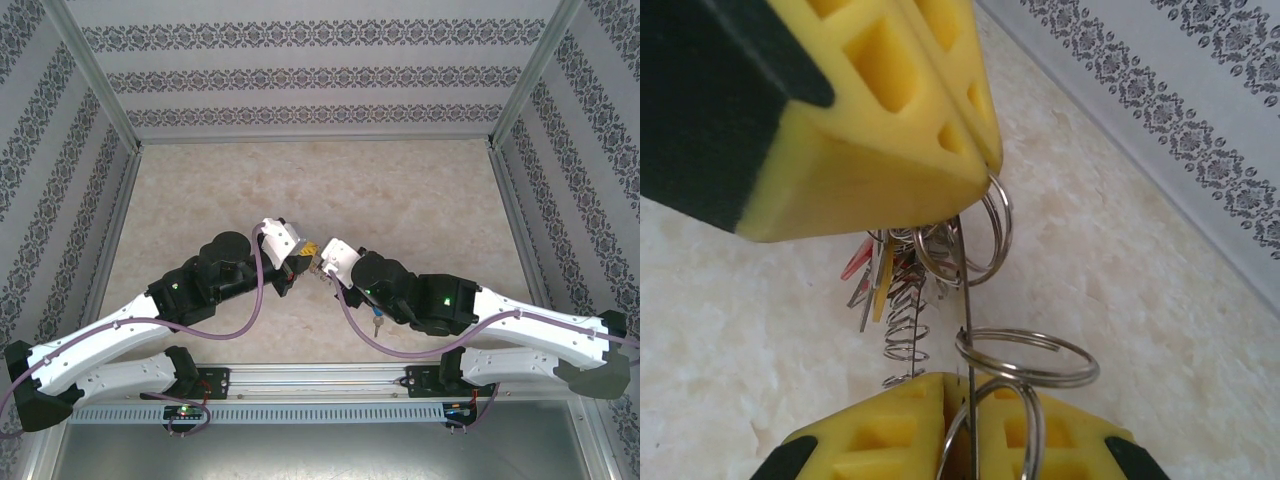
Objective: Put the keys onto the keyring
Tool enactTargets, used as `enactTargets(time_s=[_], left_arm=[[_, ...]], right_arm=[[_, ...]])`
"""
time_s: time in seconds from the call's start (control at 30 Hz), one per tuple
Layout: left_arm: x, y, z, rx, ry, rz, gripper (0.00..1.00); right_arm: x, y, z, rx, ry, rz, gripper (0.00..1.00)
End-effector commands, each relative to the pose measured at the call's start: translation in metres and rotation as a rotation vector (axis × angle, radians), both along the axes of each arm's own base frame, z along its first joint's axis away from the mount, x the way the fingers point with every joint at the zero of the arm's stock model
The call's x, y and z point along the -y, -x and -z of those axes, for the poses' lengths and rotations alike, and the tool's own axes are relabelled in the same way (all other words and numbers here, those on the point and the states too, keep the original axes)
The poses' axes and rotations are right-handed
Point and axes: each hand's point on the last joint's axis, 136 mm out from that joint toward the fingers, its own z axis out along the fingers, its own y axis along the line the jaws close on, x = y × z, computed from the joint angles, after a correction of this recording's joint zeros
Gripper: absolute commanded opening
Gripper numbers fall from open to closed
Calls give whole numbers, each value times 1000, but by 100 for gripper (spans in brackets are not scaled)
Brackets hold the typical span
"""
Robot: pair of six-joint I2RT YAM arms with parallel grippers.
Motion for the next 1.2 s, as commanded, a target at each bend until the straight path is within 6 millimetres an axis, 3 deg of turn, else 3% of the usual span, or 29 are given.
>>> enactTargets(time_s=[0.0, 0.87, 1.17], left_arm=[[-4, -6, 3, -14, -14, -53, 0], [16, 11, -17, -73, 206, 66, 0], [20, 13, -16, -87, 241, 83, 0]], right_arm=[[-12, 4, -31, 64, -114, -22, 0], [-5, -8, -39, 183, -96, 115, 0], [-7, -2, -42, 175, -143, 74, 0]])
